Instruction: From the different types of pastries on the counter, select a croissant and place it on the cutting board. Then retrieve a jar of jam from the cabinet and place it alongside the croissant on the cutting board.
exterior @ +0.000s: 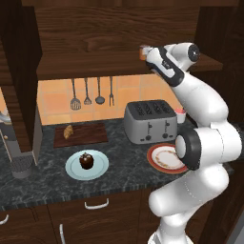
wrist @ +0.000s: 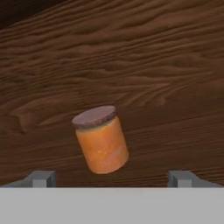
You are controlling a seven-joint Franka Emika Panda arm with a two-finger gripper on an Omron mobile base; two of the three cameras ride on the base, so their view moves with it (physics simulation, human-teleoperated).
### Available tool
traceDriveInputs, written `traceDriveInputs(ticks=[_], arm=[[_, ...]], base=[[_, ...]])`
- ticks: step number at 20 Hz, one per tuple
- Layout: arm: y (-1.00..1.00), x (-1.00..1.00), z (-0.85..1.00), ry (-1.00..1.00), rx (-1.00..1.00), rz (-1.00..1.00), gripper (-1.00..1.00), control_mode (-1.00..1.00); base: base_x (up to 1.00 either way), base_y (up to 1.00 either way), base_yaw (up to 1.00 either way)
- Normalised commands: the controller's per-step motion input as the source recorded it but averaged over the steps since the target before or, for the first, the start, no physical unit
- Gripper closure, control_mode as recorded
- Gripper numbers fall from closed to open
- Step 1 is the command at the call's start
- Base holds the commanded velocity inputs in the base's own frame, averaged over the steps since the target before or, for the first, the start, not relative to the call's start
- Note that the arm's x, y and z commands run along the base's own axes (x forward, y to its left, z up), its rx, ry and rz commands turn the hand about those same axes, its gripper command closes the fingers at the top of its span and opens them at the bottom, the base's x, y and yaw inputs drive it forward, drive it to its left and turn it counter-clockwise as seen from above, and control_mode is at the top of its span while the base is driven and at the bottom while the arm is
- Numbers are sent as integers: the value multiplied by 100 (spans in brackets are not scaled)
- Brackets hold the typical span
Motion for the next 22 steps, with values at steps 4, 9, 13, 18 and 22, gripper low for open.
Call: traceDriveInputs(ticks=[4, 9, 13, 18, 22], arm=[[11, 48, -3, 0, 6, 0, -100, -100], [1, 57, 0, 0, 8, 0, -100, -100], [0, 28, -16, -1, 3, 5, -100, -100], [6, 16, -38, 0, 0, 18, 100, -100], [0, -5, 7, -2, 0, 0, 100, -100]], base=[[0, 0, 0], [0, 0, 0], [0, 0, 0], [0, 0, 0], [0, 0, 0]])
